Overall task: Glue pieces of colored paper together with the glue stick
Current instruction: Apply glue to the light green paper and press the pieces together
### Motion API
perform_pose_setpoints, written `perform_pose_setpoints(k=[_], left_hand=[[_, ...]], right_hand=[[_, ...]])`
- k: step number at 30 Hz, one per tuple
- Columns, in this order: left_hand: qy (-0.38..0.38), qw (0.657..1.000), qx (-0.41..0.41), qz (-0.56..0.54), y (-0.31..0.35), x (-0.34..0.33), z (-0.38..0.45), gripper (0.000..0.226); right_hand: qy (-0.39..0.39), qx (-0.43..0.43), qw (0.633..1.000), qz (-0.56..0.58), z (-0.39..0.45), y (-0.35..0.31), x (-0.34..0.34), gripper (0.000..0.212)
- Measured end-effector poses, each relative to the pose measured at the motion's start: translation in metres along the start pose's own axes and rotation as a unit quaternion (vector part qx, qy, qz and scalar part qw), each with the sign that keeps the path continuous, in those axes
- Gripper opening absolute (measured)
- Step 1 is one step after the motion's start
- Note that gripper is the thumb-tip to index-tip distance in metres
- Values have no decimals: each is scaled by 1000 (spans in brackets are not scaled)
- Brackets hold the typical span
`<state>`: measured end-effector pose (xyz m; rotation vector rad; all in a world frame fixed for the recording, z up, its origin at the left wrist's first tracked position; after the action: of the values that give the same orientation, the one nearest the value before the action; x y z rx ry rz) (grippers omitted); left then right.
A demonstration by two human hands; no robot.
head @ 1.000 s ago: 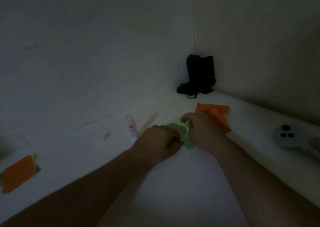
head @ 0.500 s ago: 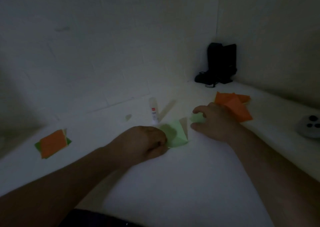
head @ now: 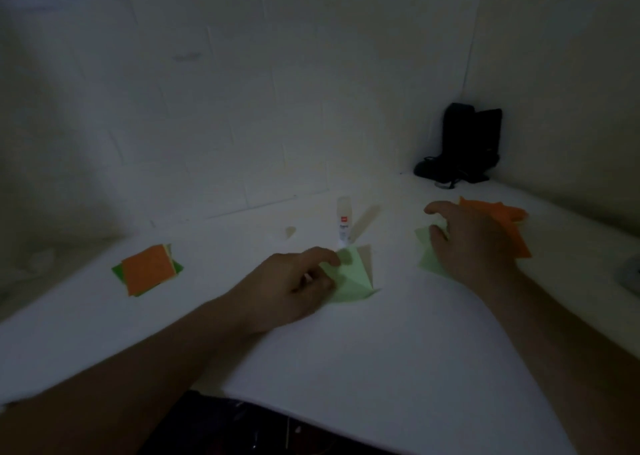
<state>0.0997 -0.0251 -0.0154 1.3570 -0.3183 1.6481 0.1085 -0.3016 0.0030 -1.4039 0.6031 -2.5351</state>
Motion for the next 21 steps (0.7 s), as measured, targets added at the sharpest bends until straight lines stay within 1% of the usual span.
perform_pose_setpoints(k=[2,3,5,6,8,11,13,14,15,17,19,20,21], left_hand=[[8,1000,-4,6,-5,-3,8,23],[-3,1000,-19,19,-5,-7,12,25],[-32,997,-46,44,-6,-14,18,38],[-43,997,-51,41,-6,-15,20,44],[-45,997,-62,30,-7,-12,22,47],[-56,996,-58,24,-22,-9,20,57],[-70,996,-50,24,-35,-7,19,67],[-76,996,-47,21,-39,-6,19,70],[-85,995,-40,14,-43,-7,18,71],[-101,994,-40,4,-46,-10,18,73],[-101,994,-50,5,-50,-12,18,69],[-96,993,-62,-3,-48,-12,18,62],[-86,993,-78,-20,-47,-11,17,53]], right_hand=[[0,17,999,44,-6,-15,-2,46],[-17,25,998,63,-8,-21,-8,56],[-62,16,994,92,-7,-30,-22,69],[-78,0,991,105,-4,-33,-29,73],[-100,-44,984,143,3,-39,-42,77],[-144,-128,951,241,8,-55,-64,82],[-178,-147,930,286,10,-71,-81,85],[-193,-144,926,292,10,-80,-88,85],[-201,-136,924,295,11,-87,-96,80],[-196,-127,930,285,13,-93,-111,50],[-158,-127,941,270,15,-92,-114,21],[-140,-127,945,267,16,-91,-111,14],[-127,-129,944,275,17,-88,-110,13]])
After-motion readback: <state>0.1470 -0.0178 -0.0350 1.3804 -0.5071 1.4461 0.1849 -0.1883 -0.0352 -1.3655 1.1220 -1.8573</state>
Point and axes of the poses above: each hand's wrist, its own z-axis towards the middle knuckle, its own x-axis out of the back of the hand, y = z × x, the point moved 8 cm from there along z, towards the middle knuckle, and after that the axes turned 6 degrees about -x, right-handed, at the moved point
